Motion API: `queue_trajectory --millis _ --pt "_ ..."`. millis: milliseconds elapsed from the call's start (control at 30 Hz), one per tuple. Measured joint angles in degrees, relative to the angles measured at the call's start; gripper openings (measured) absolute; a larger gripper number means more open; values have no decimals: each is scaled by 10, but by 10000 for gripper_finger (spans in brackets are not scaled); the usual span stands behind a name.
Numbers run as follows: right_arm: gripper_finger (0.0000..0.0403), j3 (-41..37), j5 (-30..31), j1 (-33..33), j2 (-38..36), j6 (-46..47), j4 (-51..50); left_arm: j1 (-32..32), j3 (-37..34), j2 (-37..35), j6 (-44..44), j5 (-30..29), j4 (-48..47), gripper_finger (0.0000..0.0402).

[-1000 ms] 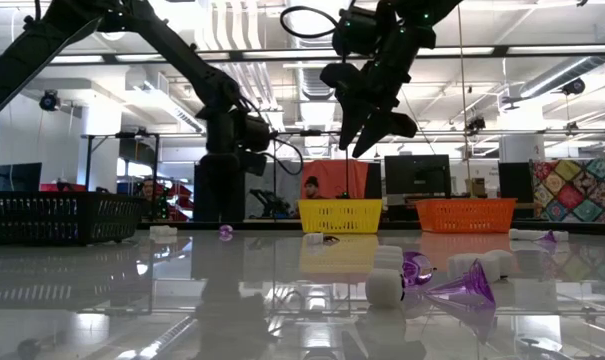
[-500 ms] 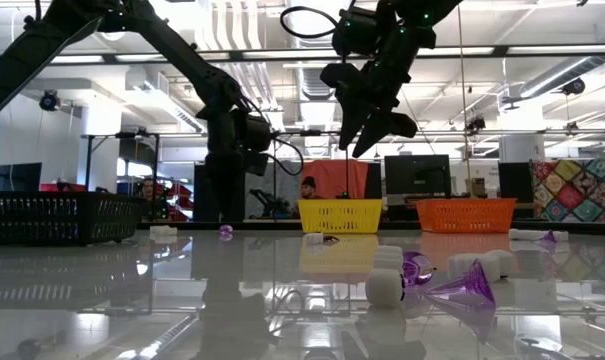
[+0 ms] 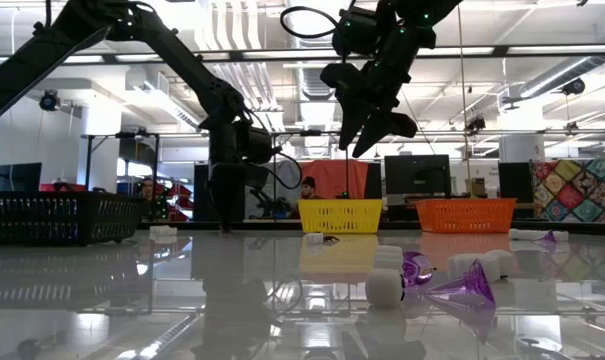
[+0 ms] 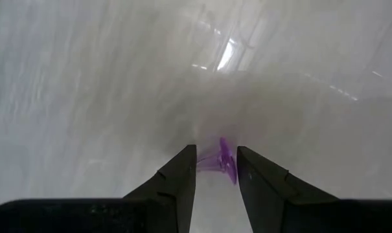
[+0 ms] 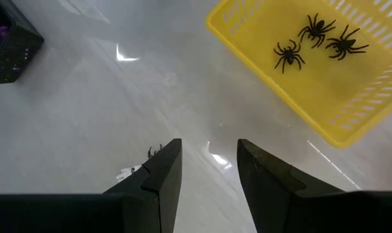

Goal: Sort Halloween decoration
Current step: Put the purple witch hat toy into the black bin

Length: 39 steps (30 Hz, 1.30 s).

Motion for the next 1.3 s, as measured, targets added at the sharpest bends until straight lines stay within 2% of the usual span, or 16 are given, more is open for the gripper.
queue_trajectory --millis 167,367,833,1000,1133,1300 --pt "139 0 0 1 0 -1 0 0 0 1 9 -1 0 74" --pt "139 0 0 1 0 -5 0 0 -1 -3 26 0 -21 7" --pt "139 0 0 1 0 -14 0 0 -3 -30 30 0 -81 1" --pt "139 0 0 1 0 -26 0 -2 -3 -77 21 10 -127 0" --pt "139 0 1 1 0 -31 0 -11 -4 -128 2 61 -154 0" --pt "139 0 1 1 0 -37 0 -46 -12 -195 -17 67 -183 0"
